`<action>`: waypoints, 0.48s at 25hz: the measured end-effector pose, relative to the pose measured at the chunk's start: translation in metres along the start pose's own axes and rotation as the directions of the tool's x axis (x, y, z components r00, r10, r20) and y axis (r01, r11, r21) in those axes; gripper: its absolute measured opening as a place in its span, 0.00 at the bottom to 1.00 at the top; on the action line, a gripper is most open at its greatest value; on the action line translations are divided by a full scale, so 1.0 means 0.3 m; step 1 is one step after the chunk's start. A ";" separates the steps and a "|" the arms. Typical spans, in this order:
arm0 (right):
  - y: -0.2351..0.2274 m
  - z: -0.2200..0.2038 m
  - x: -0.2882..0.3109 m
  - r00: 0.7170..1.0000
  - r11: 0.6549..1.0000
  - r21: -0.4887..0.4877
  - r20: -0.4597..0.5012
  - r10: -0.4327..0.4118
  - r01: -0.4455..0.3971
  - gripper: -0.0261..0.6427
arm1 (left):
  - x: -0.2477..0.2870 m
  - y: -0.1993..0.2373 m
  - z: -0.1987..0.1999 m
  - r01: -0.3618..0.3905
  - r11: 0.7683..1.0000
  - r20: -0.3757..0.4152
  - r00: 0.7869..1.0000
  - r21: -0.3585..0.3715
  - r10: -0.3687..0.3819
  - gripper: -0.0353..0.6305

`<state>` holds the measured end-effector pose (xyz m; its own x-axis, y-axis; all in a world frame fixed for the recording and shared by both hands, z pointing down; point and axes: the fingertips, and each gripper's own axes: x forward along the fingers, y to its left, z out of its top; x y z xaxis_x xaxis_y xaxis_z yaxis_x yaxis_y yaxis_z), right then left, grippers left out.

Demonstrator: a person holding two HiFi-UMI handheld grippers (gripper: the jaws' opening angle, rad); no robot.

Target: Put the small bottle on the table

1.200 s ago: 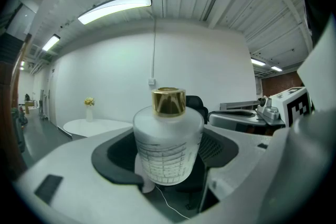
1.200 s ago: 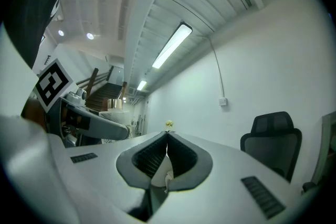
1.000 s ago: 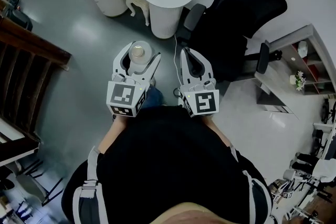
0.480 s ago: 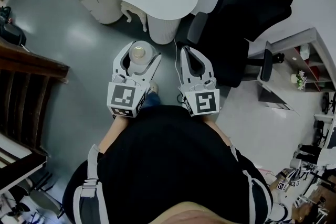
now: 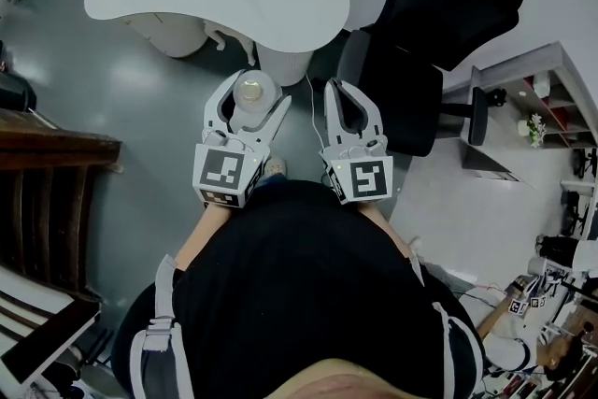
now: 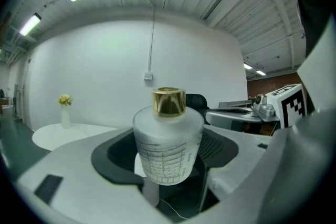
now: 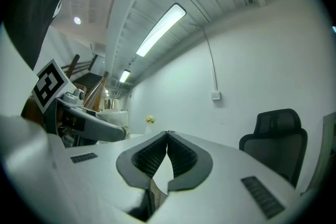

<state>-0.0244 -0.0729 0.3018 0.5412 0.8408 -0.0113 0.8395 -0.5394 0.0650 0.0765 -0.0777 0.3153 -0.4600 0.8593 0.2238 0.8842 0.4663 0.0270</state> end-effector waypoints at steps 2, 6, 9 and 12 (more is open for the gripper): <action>-0.003 -0.009 0.037 1.000 1.000 -0.001 -0.002 -0.014 0.014 0.07 | 0.028 0.028 -0.001 0.018 1.000 -0.001 1.000 0.003 -0.018 0.55; -0.013 -0.025 0.101 0.999 0.999 -0.004 -0.004 -0.043 0.043 0.07 | 0.076 0.080 -0.005 0.047 0.999 0.000 0.999 0.012 -0.047 0.55; -0.019 -0.034 0.128 0.998 0.998 -0.008 -0.008 -0.057 0.057 0.07 | 0.100 0.102 -0.011 0.062 0.998 -0.003 0.998 0.013 -0.062 0.55; -0.012 -0.038 0.145 0.998 0.998 -0.009 -0.020 -0.061 0.061 0.07 | 0.105 0.120 -0.015 0.069 0.998 -0.006 0.998 0.007 -0.069 0.56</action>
<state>-0.0046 -0.0339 0.3124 0.4881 0.8728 0.0045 0.8703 -0.4871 0.0736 0.0941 -0.0347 0.3277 -0.5196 0.8236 0.2276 0.8496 0.5262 0.0356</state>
